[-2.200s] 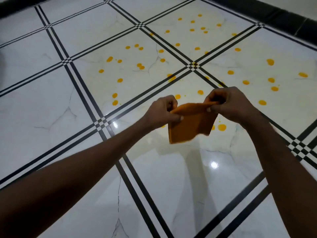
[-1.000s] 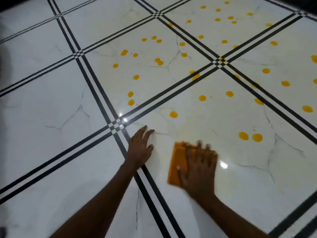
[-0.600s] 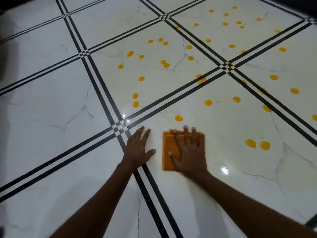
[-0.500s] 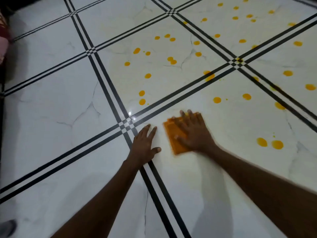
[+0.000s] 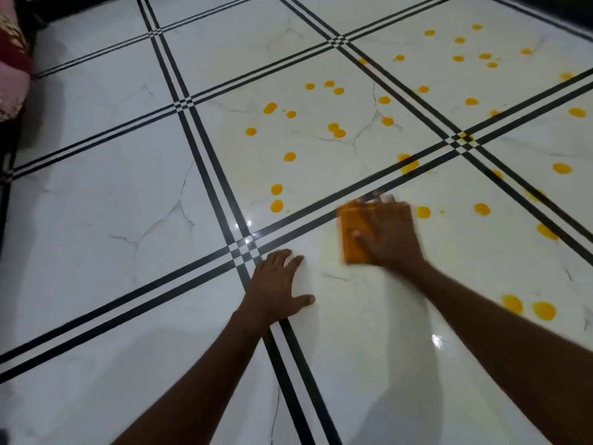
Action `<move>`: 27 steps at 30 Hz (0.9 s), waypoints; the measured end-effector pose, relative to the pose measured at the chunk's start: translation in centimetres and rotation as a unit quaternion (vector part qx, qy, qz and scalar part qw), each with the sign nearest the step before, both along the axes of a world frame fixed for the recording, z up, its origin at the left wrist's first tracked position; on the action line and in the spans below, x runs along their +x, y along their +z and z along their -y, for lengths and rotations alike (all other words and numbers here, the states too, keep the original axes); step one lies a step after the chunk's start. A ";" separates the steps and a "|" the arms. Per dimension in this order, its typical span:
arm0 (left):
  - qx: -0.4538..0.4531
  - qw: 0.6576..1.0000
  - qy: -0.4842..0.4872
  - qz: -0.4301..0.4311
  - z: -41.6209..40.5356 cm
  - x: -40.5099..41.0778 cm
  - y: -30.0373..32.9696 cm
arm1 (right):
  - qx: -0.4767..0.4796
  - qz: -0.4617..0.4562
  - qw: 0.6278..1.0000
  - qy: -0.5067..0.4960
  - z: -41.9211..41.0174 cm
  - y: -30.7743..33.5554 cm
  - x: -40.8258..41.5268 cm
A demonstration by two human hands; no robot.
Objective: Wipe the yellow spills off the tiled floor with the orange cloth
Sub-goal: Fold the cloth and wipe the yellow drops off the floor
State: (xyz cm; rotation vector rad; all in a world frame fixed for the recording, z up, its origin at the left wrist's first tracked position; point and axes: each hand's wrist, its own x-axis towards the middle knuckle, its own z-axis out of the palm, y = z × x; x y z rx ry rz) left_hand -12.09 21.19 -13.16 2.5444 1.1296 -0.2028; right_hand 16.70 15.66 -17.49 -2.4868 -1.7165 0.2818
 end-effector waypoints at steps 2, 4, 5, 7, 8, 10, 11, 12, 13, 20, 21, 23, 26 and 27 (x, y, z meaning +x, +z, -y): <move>0.017 1.000 -0.014 0.009 -1.4 1.4 -0.1 | 0.018 0.031 0.997 -0.069 1.5 -0.3 3.2; 0.006 0.999 -0.045 -0.017 -2.1 2.8 -0.6 | 0.027 0.048 0.991 -0.121 4.3 -0.3 1.7; -0.001 0.998 -0.048 -0.029 -2.0 3.2 -0.8 | 0.024 0.061 0.990 -0.129 5.6 -0.4 -0.5; -0.012 0.999 -0.039 -0.034 -1.8 3.7 -0.7 | 0.010 0.056 0.995 -0.076 7.4 -0.6 -5.1; -0.014 0.998 -0.036 -0.038 -1.7 3.9 -0.3 | 0.002 0.043 0.998 -0.037 7.9 -0.3 -7.0; -0.024 0.998 -0.024 -0.044 -1.5 4.4 1.2 | -0.024 0.037 0.999 0.000 8.2 0.6 -8.4; -0.029 0.998 -0.021 -0.047 -1.4 4.8 1.9 | -0.038 0.027 0.999 -0.003 8.2 1.1 -8.2; -0.030 0.998 -0.018 -0.056 -1.5 5.1 2.3 | -0.050 0.016 0.999 -0.003 7.9 1.5 -7.8; -0.036 0.997 -0.017 -0.067 -1.5 5.3 2.6 | -0.063 0.009 0.998 -0.001 7.5 1.5 -7.3; 0.009 0.997 -0.043 -0.070 -2.9 6.7 1.7 | -0.012 0.028 0.995 -0.091 1.3 0.4 3.8; 0.020 0.997 -0.053 -0.060 -3.6 7.0 1.2 | -0.011 0.035 0.993 -0.109 0.8 0.1 5.7; 0.025 0.996 -0.067 -0.057 -4.3 7.2 0.8 | 0.010 0.034 0.989 -0.143 0.8 -0.4 5.9; -0.005 0.996 -0.063 -0.061 -4.7 6.3 0.4 | 0.046 0.016 0.993 -0.110 1.8 -0.7 -1.7; -0.014 0.996 -0.067 -0.062 -4.6 6.3 0.6 | 0.046 -0.005 0.997 -0.059 2.3 -0.4 -3.5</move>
